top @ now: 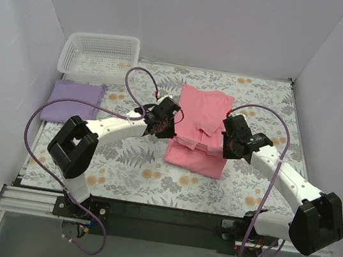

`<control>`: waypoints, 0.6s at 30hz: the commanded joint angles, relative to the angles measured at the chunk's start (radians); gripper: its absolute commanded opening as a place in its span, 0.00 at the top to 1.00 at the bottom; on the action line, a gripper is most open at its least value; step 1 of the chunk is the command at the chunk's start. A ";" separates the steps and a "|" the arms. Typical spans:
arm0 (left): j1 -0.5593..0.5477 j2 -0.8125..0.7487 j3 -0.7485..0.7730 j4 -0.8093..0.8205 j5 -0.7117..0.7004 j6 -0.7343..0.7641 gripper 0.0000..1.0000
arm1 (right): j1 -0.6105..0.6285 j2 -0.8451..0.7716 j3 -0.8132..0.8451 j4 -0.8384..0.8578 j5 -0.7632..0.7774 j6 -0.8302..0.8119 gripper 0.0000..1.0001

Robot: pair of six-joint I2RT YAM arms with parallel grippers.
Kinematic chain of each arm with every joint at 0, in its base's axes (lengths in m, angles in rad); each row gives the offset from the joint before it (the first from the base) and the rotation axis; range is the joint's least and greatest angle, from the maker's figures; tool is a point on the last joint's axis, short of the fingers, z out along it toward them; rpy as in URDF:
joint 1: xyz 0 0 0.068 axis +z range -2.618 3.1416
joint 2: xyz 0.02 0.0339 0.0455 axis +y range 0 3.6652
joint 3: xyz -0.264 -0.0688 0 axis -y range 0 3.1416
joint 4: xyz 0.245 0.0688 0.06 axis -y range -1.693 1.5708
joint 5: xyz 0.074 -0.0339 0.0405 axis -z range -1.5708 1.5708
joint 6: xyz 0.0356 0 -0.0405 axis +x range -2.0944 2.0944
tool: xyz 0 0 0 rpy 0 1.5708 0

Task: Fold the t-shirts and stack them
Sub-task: Fold the tshirt

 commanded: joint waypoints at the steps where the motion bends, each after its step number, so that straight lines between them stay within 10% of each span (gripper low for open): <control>1: 0.039 0.013 0.049 0.047 -0.092 0.043 1.00 | -0.047 0.029 0.037 0.093 0.004 -0.084 0.99; 18: 0.096 0.125 0.114 0.110 -0.109 0.075 1.00 | -0.159 0.220 0.096 0.231 -0.075 -0.165 0.99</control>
